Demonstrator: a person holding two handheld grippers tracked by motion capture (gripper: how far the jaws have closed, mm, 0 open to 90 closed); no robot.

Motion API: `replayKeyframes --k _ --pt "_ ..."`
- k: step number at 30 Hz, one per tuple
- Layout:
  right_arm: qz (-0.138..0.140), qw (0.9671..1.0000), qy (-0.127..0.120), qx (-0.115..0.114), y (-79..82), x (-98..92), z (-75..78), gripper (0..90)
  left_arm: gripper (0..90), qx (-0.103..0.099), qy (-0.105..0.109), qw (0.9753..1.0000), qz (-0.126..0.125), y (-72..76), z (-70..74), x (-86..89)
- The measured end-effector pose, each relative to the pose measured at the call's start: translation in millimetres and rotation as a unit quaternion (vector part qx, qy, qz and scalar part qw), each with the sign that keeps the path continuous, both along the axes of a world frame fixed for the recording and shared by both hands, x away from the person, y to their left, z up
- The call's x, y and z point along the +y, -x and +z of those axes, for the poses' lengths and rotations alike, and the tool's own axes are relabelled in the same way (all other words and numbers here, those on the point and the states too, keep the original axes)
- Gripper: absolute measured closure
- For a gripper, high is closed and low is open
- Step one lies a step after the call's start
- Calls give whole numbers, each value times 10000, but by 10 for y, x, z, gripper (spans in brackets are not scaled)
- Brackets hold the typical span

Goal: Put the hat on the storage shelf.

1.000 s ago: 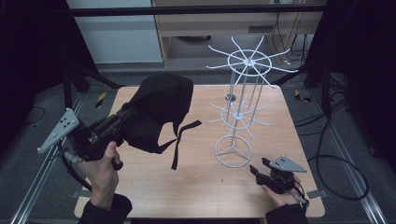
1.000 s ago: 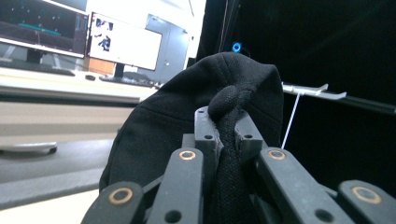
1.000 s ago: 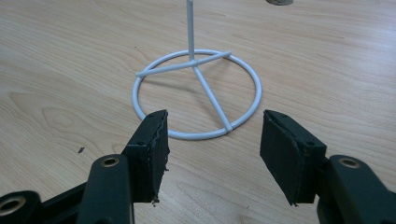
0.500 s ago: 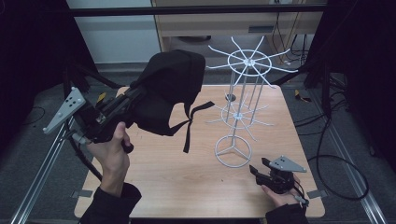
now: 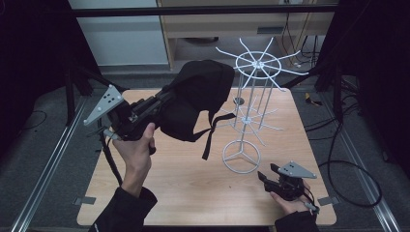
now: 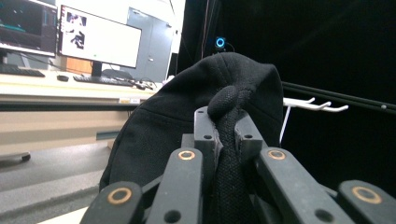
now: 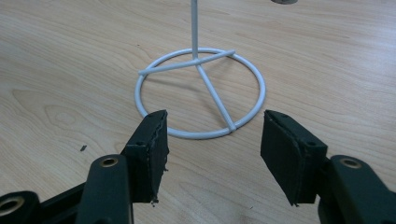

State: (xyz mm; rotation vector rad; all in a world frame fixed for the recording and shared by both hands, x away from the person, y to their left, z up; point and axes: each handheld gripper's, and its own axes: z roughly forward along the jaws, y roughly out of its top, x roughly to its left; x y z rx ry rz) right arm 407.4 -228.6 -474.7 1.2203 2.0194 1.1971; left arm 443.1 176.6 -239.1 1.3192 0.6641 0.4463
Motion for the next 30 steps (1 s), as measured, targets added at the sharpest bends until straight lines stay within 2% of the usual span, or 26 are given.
replayKeyframes --k 8,15,21,30 --pt "4 10000 2 32 -1 3 -4 414 805 224 -216 9995 -97 -66 -195 -1" --pt "11 10000 3 73 1 7 -5 409 794 440 -472 9977 -208 -133 -397 -34" --pt "10 10000 6 73 1 8 -6 407 771 487 -842 9950 -214 -147 -473 -140" --pt "17 10000 7 63 0 9 -8 403 742 511 -1011 9932 -264 -179 -523 -236"
